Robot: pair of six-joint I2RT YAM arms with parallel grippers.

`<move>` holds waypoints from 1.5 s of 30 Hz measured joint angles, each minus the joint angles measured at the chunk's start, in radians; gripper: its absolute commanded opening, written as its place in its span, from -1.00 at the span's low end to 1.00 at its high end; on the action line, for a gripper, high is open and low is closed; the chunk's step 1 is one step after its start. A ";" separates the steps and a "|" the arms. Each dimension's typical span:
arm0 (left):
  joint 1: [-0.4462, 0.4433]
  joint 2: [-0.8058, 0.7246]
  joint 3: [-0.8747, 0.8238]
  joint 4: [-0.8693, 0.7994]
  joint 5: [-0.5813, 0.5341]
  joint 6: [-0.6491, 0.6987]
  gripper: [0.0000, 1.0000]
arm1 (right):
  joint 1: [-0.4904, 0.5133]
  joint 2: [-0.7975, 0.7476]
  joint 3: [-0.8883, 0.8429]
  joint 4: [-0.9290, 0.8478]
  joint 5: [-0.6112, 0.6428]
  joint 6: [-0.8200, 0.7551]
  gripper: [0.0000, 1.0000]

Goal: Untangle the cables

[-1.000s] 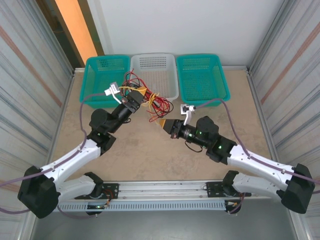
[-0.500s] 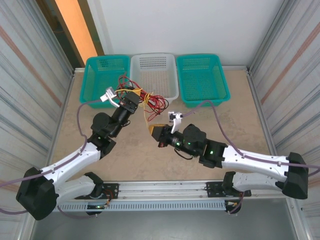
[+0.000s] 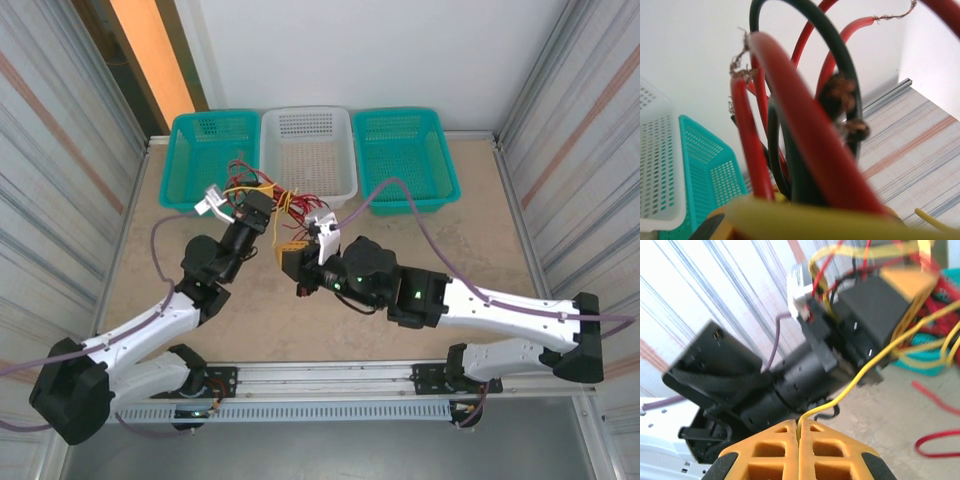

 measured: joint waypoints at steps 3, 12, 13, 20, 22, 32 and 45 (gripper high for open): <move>0.000 -0.036 -0.035 -0.007 -0.005 0.002 -1.00 | -0.043 -0.019 0.071 -0.076 -0.010 -0.050 -1.00; -0.014 -0.135 -0.072 -0.121 0.050 0.051 -1.00 | -0.309 -0.030 0.208 -0.225 -0.090 -0.095 -1.00; -0.014 -0.150 -0.074 -0.133 0.064 0.057 -1.00 | -0.336 -0.029 0.216 -0.238 -0.090 -0.094 -1.00; -0.018 -0.210 -0.097 -0.120 0.196 0.064 -1.00 | -0.582 0.011 0.283 -0.356 -0.216 -0.062 -1.00; -0.018 -0.199 -0.097 -0.096 0.241 0.047 -1.00 | -0.636 0.025 0.282 -0.374 -0.267 -0.043 -1.00; -0.015 -0.090 0.012 0.027 0.415 -0.053 -1.00 | -0.799 0.046 0.110 -0.248 -0.470 0.113 -1.00; 0.000 0.095 0.178 0.207 0.375 -0.078 -1.00 | -0.638 0.040 -0.266 0.145 -0.465 0.352 -1.00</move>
